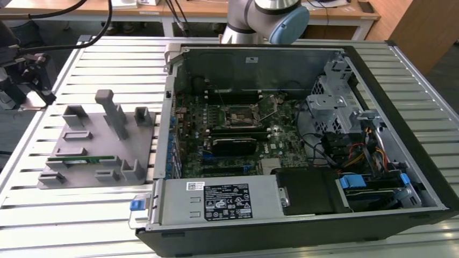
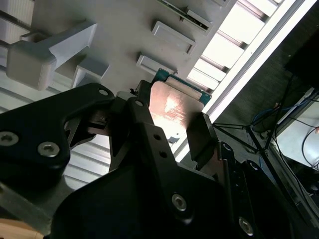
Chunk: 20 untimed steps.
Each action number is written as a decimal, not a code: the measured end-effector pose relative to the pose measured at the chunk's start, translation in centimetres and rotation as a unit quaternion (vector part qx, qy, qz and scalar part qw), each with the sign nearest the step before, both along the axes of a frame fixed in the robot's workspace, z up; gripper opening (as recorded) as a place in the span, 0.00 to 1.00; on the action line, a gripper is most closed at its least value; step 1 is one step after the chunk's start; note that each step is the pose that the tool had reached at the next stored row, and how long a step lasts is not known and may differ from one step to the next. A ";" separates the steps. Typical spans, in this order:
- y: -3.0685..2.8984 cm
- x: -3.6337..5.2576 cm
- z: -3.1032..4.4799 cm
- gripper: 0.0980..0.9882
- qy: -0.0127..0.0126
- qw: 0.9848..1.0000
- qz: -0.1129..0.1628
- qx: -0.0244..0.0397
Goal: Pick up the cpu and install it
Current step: 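Pick up the cpu and move it towards the insertion slot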
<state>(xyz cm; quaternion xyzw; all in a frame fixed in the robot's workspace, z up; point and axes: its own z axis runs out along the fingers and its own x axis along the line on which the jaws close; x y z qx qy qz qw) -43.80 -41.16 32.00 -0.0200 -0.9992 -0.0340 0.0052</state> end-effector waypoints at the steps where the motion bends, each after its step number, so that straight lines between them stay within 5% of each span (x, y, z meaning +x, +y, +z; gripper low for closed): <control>1: 0.00 0.00 0.03 0.49 0.000 1.000 0.000 0.000; 20: 0.00 -0.01 0.75 0.49 0.000 1.000 0.000 0.000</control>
